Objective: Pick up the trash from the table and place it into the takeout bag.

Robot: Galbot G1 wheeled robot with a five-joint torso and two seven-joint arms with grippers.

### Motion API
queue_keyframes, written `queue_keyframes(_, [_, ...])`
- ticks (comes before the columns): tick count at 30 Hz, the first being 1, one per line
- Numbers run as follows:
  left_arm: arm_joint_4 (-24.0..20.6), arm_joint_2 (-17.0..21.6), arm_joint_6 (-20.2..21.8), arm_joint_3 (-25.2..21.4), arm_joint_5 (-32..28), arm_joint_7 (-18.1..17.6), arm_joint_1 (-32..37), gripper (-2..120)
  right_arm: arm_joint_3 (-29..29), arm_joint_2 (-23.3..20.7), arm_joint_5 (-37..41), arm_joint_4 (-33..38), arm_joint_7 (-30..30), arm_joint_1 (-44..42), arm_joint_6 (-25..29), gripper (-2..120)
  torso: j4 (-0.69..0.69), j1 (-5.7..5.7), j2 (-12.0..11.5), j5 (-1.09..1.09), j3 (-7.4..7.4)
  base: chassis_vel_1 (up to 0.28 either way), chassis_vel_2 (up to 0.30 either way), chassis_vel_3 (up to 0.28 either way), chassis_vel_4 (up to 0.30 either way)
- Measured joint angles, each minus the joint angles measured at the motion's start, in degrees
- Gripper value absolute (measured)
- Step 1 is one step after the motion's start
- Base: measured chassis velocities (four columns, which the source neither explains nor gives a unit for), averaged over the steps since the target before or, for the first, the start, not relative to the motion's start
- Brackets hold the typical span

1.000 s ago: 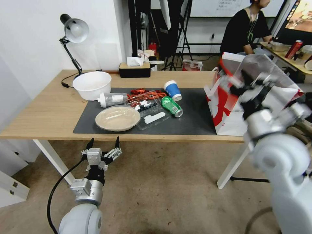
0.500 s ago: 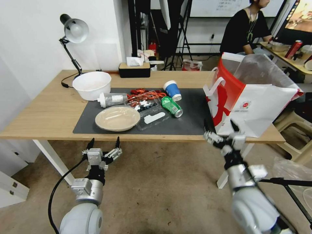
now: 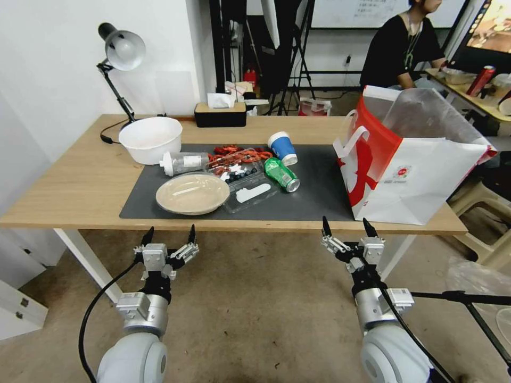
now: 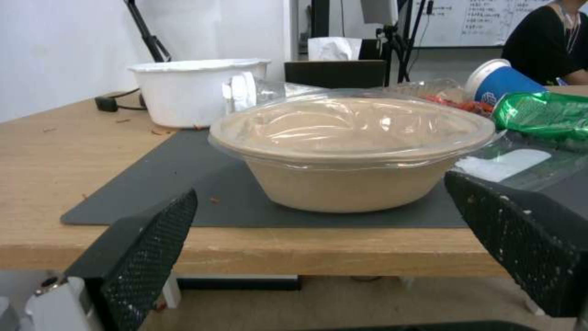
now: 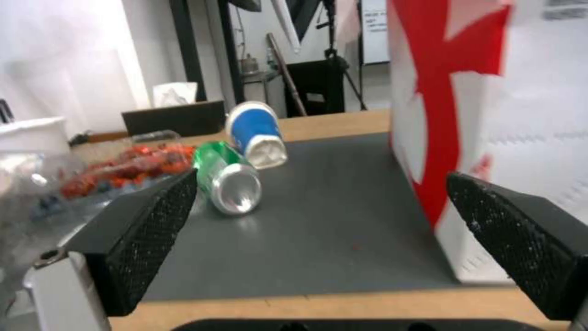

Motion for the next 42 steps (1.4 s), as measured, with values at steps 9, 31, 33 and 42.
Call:
queue_keyframes(9, [0.17, -0.13, -0.25, -0.06, 0.02, -0.06, 0.11, 100, -2.43, -3.32, 16.35, -3.17, -2.09, 11.54, -8.49, 100, -0.01, 0.00, 0.00, 0.02, 0.00, 0.000, 0.000, 0.000, 0.000])
queue_keyframes(31, [0.63, -0.85, -1.01, -1.12, 0.23, -0.51, 0.56, 100, -14.37, -2.93, 33.68, -24.07, -0.87, 38.71, -18.60, 100, 0.00, 0.01, -0.01, 0.00, 0.01, 0.000, 0.000, 0.000, 0.000])
queue_keyframes(33, [0.70, -0.89, -1.07, -1.14, 0.25, -0.57, 0.57, 100, -14.77, -2.57, 33.89, -24.72, -0.77, 39.30, -18.75, 100, 0.00, 0.01, -0.01, 0.00, 0.01, 0.000, 0.000, 0.000, 0.000])
queue_keyframes(42, [0.96, -1.03, -1.40, -1.21, 0.32, -0.81, 0.59, 100, -16.02, -0.80, 33.84, -26.63, 0.49, 39.96, -19.36, 82, 0.00, 0.00, -0.01, 0.00, 0.01, 0.000, 0.000, 0.000, 0.000])
